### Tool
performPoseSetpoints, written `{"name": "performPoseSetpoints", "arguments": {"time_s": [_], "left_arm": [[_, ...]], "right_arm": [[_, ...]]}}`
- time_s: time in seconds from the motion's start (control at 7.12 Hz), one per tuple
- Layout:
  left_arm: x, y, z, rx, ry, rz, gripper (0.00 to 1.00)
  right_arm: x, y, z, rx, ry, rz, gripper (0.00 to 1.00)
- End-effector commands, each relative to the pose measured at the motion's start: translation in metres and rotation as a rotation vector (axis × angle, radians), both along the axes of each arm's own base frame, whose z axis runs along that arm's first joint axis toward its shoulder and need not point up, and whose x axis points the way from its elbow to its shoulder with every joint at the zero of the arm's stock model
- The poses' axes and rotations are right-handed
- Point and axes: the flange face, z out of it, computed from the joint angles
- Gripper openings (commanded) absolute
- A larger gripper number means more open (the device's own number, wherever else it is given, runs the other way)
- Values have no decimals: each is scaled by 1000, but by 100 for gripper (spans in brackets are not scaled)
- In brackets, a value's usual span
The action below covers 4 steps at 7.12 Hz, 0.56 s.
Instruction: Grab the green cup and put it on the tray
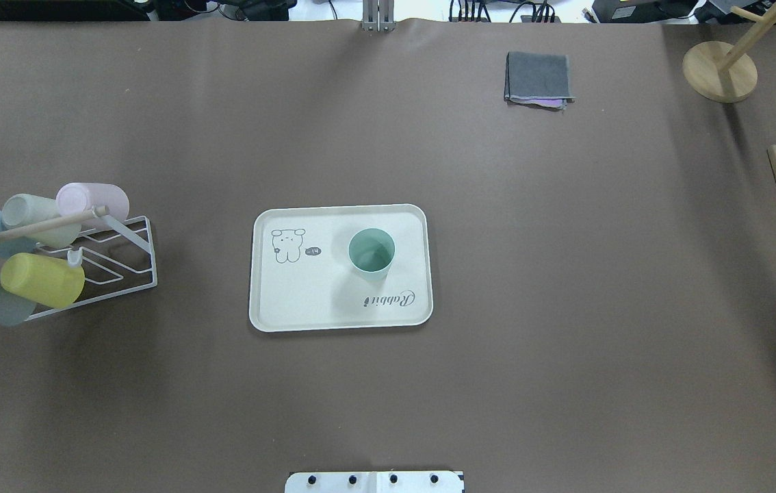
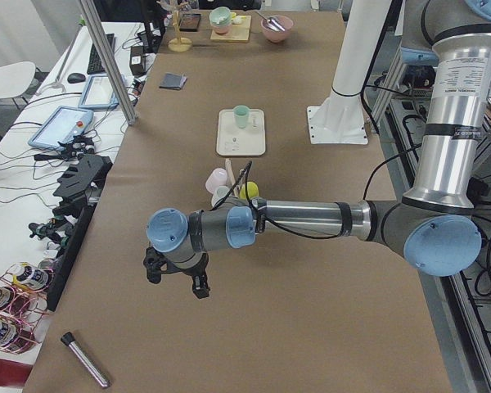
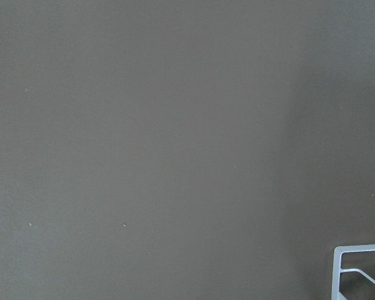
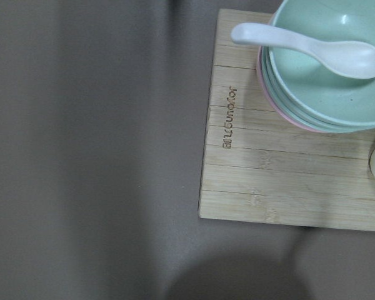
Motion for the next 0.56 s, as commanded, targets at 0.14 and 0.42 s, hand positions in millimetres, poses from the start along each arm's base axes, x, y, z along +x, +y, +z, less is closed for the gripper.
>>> {"name": "performPoseSetpoints", "arguments": {"time_s": [0.14, 0.42], "left_arm": [[0, -1, 0, 3, 0, 0, 98], [1, -3, -3, 11, -1, 2, 98]], "right_arm": [[0, -1, -2, 7, 1, -1, 100], [0, -2, -1, 9, 6, -1, 100]]}}
